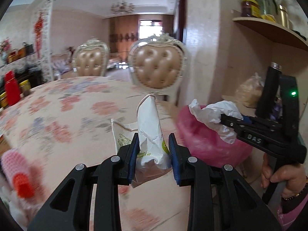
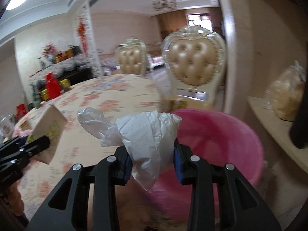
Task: Collect trash
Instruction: 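Carry the bag and wrapper in both tools over the pink wastebasket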
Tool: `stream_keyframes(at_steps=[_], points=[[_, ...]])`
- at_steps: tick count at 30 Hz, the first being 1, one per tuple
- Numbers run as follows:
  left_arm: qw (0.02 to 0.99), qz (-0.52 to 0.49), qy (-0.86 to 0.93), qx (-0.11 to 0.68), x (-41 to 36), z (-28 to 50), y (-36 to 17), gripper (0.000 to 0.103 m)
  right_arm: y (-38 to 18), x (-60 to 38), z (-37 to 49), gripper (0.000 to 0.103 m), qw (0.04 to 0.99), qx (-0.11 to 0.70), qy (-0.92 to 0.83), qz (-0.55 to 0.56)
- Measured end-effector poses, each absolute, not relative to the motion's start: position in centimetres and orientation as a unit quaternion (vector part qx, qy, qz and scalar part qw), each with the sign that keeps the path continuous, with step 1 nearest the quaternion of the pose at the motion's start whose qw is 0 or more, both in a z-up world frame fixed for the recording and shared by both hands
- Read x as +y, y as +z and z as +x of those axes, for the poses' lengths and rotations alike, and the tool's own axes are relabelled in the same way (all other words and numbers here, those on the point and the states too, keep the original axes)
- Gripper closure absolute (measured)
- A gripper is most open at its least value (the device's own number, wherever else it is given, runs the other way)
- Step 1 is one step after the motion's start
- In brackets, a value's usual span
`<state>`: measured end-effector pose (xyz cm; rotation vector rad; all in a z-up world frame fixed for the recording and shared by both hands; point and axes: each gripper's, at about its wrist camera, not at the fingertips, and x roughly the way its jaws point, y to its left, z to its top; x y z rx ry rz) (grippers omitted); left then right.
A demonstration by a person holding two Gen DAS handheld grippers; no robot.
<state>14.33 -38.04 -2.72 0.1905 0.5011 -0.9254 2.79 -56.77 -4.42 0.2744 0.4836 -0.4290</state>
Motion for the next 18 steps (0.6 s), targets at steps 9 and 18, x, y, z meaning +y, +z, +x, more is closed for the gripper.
stream_keyframes(at_steps=[9, 18], points=[[0.829, 0.101, -0.492, 0.247, -43.8, 14.4, -2.8, 0.074, -7.0, -64.4, 1.5, 0.065, 0.907, 0.264, -0.296, 0.143], [0.797, 0.099, -0.53, 0.273, -50.2, 15.1, -3.7, 0.074, -7.5, -67.4, -0.6, 0.032, 0.907, 0.244, -0.296, 0.174]])
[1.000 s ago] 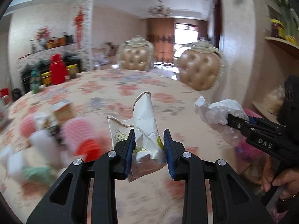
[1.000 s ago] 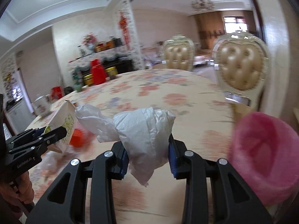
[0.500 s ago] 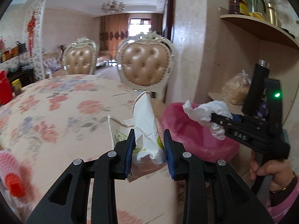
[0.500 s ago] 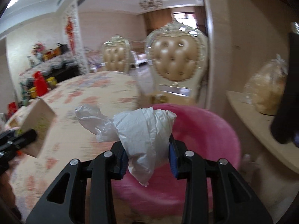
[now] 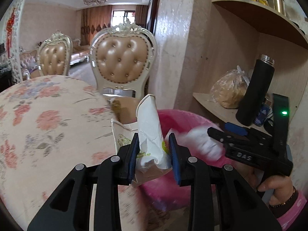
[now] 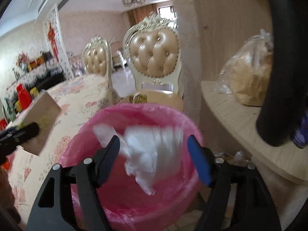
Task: Collect trash
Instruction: 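Carry the bag and wrapper in both tools over the pink wastebasket, then open both tools to drop the bag and wrapper into the wastebasket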
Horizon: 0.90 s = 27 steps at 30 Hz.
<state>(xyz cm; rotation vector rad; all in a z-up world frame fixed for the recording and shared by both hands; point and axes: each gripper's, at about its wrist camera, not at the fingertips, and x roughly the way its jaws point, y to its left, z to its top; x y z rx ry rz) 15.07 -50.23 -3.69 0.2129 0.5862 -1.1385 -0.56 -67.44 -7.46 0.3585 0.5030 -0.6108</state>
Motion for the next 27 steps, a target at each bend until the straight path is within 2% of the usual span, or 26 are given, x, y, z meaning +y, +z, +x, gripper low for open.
stream_keyframes(at_steps=[6, 9, 10, 11, 12, 17, 22, 27], points=[[0.779, 0.108, -0.55, 0.28, -54.0, 14.6, -4.8, 0.074, -6.2, -68.5, -3.7, 0.032, 0.902, 0.218, -0.325, 0.183], [0.769, 0.104, -0.558, 0.294, -55.5, 14.6, -5.7, 0.066, -5.8, -68.4, -5.0, 0.032, 0.9, 0.206, -0.335, 0.187], [0.772, 0.104, -0.555, 0.293, -55.7, 14.6, -5.8, 0.049, -5.8, -68.4, -5.4, 0.032, 0.9, 0.204, -0.337, 0.187], [0.776, 0.102, -0.551, 0.291, -55.7, 14.7, -5.9, 0.027, -5.7, -68.2, -5.8, 0.032, 0.9, 0.202, -0.337, 0.188], [0.783, 0.092, -0.546, 0.282, -55.2, 14.7, -5.8, 0.021, -5.6, -68.0, -5.9, 0.032, 0.901, 0.201, -0.336, 0.188], [0.808, 0.068, -0.519, 0.271, -51.4, 15.8, -4.4, 0.019, -5.1, -66.3, -4.8, 0.032, 0.91, 0.197, -0.317, 0.182], [0.851, 0.07, -0.452, 0.258, -44.0, 17.3, -2.9, 0.014, -4.2, -62.8, -1.8, 0.032, 0.929, 0.199, -0.266, 0.164], [0.89, 0.068, -0.366, 0.263, -35.2, 18.2, -2.7, 0.014, -3.9, -58.1, 2.1, 0.032, 0.944, 0.211, -0.203, 0.152]])
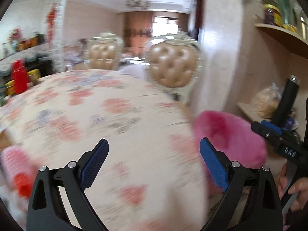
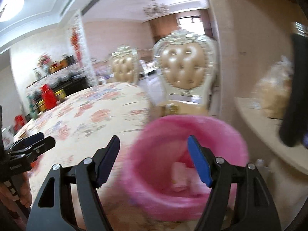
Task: Collect trash
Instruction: 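Open both tools to drop the bag and wrapper into the wastebasket, then grasp the white foam net with the right tool while the left tool grasps the green striped cloth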
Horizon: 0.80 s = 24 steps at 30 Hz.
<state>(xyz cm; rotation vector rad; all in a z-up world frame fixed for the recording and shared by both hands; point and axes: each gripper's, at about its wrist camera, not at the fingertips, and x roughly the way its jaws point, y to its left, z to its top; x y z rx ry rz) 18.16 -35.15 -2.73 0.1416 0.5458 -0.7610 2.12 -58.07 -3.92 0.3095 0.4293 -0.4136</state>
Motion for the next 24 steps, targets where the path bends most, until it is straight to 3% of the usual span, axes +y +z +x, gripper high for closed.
stream_keyframes(at_steps=[15, 24], points=[[0.952, 0.027, -0.121, 0.278, -8.9, 16.6, -3.8, 0.014, -5.0, -37.1, 13.7, 0.032, 0.952, 0.283, 0.04, 0.107], [0.954, -0.022, -0.037, 0.296, 2.4, 16.0, -5.2, 0.014, -6.0, -24.4, 16.9, 0.032, 0.933, 0.328, 0.131, 0.068]])
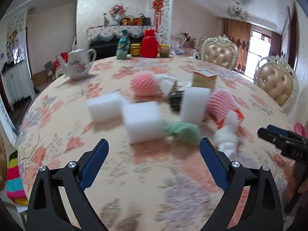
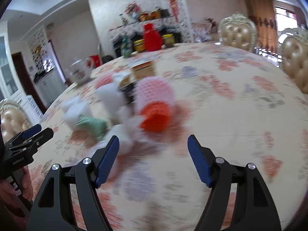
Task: Collect trash
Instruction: 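Grasp the white foam net with the right tool while the left tool grasps the green striped cloth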
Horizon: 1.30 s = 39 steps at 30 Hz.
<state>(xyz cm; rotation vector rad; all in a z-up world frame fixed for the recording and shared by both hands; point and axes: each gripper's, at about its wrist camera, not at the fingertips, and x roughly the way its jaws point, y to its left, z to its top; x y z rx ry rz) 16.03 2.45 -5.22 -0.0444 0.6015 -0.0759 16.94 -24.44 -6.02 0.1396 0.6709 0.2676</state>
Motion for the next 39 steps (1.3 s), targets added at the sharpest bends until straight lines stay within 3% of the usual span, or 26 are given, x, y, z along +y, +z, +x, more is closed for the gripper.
stream_keyframes(at_steps=[15, 16, 17, 18, 21, 31, 39], points=[[0.945, -0.056, -0.04, 0.321, 6.4, 16.5, -6.8, 0.014, -8.7, -16.6, 21.4, 0.031, 0.899, 0.42, 0.117, 0.032], [0.944, -0.055, -0.044, 0.322, 6.1, 16.6, -6.8, 0.014, -8.8, -16.7, 21.5, 0.034, 0.899, 0.423, 0.113, 0.028], [0.944, -0.054, -0.048, 0.323, 5.9, 16.7, -6.9, 0.014, -8.8, -16.7, 21.6, 0.051, 0.898, 0.424, 0.112, 0.025], [0.943, -0.052, -0.053, 0.325, 5.4, 16.9, -6.9, 0.014, -8.8, -17.0, 21.6, 0.061, 0.898, 0.424, 0.114, 0.023], [0.94, -0.047, -0.067, 0.331, 3.8, 17.4, -6.8, 0.014, -8.4, -18.2, 21.2, 0.069, 0.906, 0.409, 0.111, 0.02], [0.932, -0.021, -0.059, 0.357, -3.7, 21.1, -7.1, 0.014, -5.6, -25.5, 18.5, 0.071, 0.935, 0.339, 0.102, 0.034], [0.919, -0.031, -0.006, 0.393, -6.1, 24.6, -8.6, 0.022, -5.6, -28.3, 18.9, 0.07, 0.932, 0.333, 0.133, 0.053]])
